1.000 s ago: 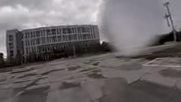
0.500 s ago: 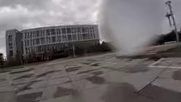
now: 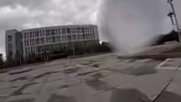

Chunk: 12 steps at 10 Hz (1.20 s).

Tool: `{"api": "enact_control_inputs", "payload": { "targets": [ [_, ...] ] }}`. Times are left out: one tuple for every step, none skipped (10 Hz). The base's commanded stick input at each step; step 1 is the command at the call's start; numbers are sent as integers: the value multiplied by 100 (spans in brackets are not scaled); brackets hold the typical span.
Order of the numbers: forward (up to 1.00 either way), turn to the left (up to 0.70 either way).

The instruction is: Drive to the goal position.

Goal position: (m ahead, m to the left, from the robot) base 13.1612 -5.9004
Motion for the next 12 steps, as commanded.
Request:
{"api": "enact_control_inputs", "payload": {
  "targets": [
    [70, 0],
    [70, 0],
    [70, 0],
    [70, 0],
    [70, 0],
    [70, 0],
    [70, 0],
    [70, 0],
    [70, 0],
    [70, 0],
    [70, 0],
    [70, 0]
  ]
}}
